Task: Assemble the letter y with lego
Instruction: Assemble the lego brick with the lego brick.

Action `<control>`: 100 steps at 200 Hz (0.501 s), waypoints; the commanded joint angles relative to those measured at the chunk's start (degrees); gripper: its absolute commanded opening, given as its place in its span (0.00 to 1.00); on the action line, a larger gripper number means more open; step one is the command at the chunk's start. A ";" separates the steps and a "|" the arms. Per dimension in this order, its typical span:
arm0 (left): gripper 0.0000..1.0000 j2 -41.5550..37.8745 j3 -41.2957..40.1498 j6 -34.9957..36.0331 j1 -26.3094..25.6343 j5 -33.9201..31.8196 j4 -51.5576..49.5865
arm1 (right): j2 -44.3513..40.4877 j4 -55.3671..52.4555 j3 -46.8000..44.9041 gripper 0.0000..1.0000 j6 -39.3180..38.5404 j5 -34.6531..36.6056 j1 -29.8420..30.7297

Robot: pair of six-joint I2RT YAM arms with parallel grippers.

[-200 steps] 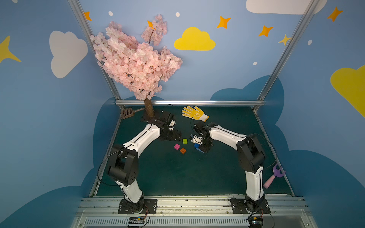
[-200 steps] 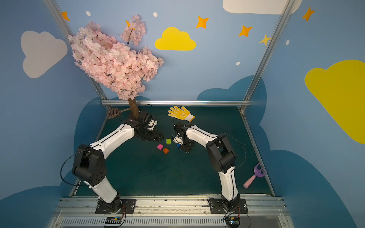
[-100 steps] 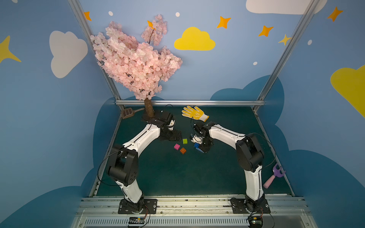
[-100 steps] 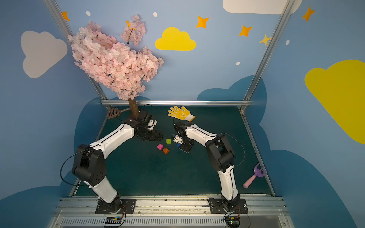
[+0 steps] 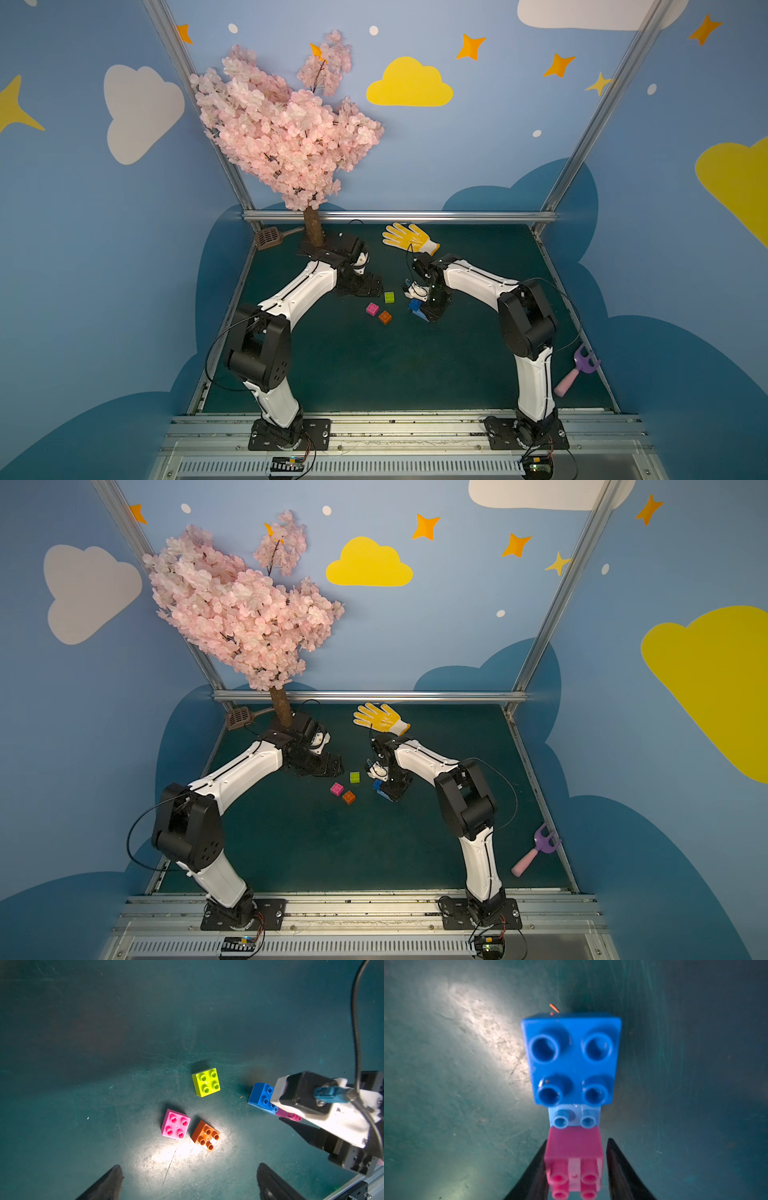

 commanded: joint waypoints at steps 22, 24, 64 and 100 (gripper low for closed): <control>1.00 0.03 0.89 -0.31 0.34 0.27 -1.01 | -1.83 -0.18 0.75 0.48 0.40 -1.62 -0.34; 1.00 0.03 0.86 -0.25 0.33 0.36 -0.96 | -1.83 -0.16 0.88 0.48 0.45 -1.75 -0.34; 1.00 0.50 0.76 -0.25 0.32 0.87 -0.75 | -1.80 1.61 2.48 0.49 0.33 -2.31 0.29; 1.00 0.55 0.66 -0.14 0.30 0.58 -0.76 | 0.32 1.78 4.72 0.50 -0.17 -2.53 0.53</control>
